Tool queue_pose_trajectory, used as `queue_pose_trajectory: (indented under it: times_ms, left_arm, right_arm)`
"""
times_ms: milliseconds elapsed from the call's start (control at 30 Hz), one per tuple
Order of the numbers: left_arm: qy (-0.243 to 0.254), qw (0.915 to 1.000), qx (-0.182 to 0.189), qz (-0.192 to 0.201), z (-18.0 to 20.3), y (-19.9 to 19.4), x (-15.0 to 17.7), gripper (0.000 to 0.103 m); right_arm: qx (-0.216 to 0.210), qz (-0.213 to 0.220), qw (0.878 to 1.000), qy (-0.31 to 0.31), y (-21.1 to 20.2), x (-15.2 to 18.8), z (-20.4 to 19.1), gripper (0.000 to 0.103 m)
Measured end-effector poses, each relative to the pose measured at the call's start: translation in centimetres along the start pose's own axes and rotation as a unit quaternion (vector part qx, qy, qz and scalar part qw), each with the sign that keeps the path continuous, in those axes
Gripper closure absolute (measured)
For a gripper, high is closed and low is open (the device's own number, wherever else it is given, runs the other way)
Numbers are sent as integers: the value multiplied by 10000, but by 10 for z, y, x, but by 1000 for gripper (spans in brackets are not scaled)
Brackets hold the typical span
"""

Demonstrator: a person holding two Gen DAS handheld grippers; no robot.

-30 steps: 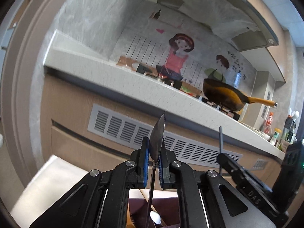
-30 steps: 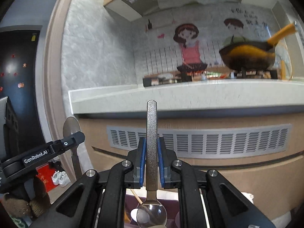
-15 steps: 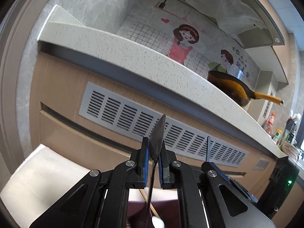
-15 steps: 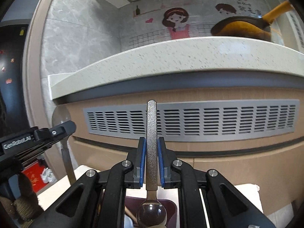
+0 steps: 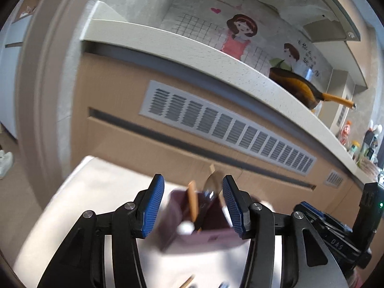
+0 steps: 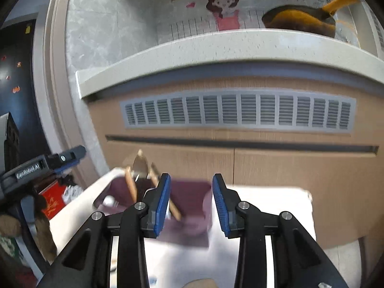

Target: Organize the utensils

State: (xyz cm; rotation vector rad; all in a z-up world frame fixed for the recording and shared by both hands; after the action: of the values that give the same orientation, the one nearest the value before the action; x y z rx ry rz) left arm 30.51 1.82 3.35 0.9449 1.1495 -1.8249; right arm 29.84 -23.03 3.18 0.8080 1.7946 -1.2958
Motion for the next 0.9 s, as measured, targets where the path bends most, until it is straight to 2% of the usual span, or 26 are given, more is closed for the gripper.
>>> queue_pose_trajectory:
  times_ms: [100,333,467,567,633,733,900]
  left_arm:
    - [184,9983,-368,-408,-12,-16,20,51]
    - [484,9924,-602,-961,-28,-43,73,49]
    - [533,9870,-555,-1412,-36,-51,108,48]
    - [321,9831,-521,-1725,-47,-51,124,48]
    - [187,9818,-617,-1787,-58,-54,130,48]
    - [48,9814,-707,-1783,-69,-57,131,48]
    - [-36,9820,-664,-1766,-69,-57,129,48]
  right_arm:
    - [-119,-550,9984,-107,-8,27,-9,67]
    - [-230,-1423,9875,-637,-14,93,-34,67]
    - [-333,-1864,9806,-500,-10,125,-34,67]
    - [-246,-2350,9714,-217,-3,149,-28,67]
    - [-287,-2671,9632,-26,2,160,-28,67]
    - [-456,-2804,9587,170,6,167,-30,67]
    - [-341,-2763,9599,321,21,166,-35,65]
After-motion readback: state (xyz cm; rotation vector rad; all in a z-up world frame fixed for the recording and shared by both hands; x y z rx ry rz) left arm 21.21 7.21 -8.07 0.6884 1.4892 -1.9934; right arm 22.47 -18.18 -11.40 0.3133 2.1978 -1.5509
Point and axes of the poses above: each gripper's, at about its wrist camera, not at the fingertips, and y roughly the way its jaws point, z to its right, x to its underside, the point moved 5 cm from there along y, roughly the way its jaws point, and after that the axes turned 4 degrees about y, right-handed, at the moved point
